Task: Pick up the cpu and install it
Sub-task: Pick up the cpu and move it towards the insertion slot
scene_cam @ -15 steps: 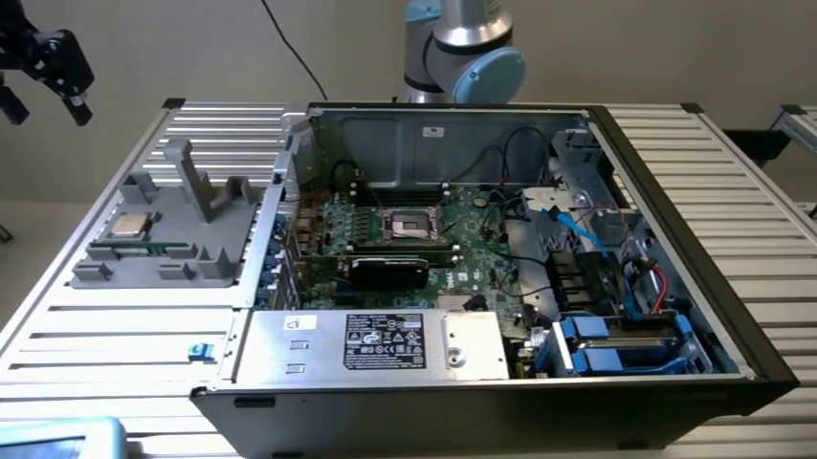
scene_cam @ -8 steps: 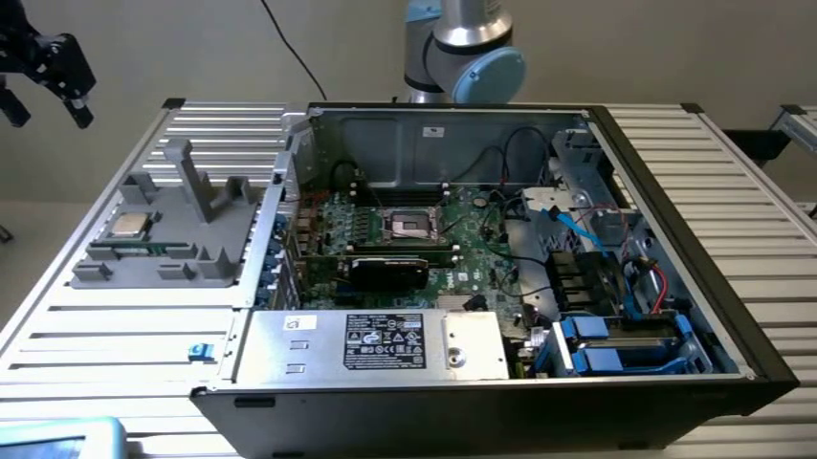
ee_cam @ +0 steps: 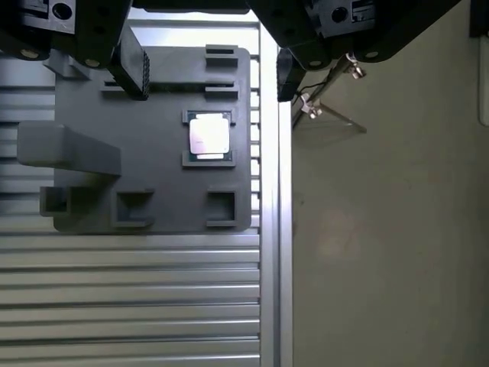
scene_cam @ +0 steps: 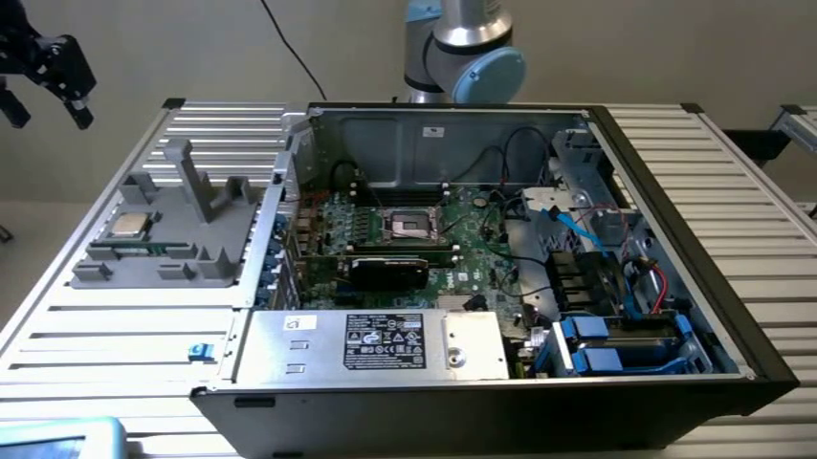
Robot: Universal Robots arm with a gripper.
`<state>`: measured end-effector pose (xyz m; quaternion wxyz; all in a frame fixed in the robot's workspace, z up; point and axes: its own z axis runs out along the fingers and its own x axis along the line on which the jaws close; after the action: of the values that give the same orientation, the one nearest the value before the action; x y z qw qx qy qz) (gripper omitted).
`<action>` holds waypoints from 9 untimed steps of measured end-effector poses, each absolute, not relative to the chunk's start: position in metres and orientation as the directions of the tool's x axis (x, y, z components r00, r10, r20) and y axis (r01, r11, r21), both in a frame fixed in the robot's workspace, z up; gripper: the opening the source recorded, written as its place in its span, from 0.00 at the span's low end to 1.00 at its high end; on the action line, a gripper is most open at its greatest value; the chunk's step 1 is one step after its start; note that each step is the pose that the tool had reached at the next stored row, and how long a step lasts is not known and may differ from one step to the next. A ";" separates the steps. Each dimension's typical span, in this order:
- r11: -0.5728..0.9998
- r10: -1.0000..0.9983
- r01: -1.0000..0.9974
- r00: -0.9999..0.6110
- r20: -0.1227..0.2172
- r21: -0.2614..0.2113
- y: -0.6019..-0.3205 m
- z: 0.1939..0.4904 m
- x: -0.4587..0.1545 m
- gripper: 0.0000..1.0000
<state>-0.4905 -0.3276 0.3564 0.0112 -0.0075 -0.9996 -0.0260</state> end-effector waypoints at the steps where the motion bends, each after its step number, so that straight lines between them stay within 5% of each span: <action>1: 0.999 0.014 0.016 -1.000 0.023 0.052 -0.328 0.356 -0.490 0.78; 9: 0.999 0.014 0.016 -1.000 0.024 0.051 -0.328 0.348 -0.490 0.78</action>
<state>-0.4904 -0.3277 0.3485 0.0116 -0.0075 -0.9996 -0.0256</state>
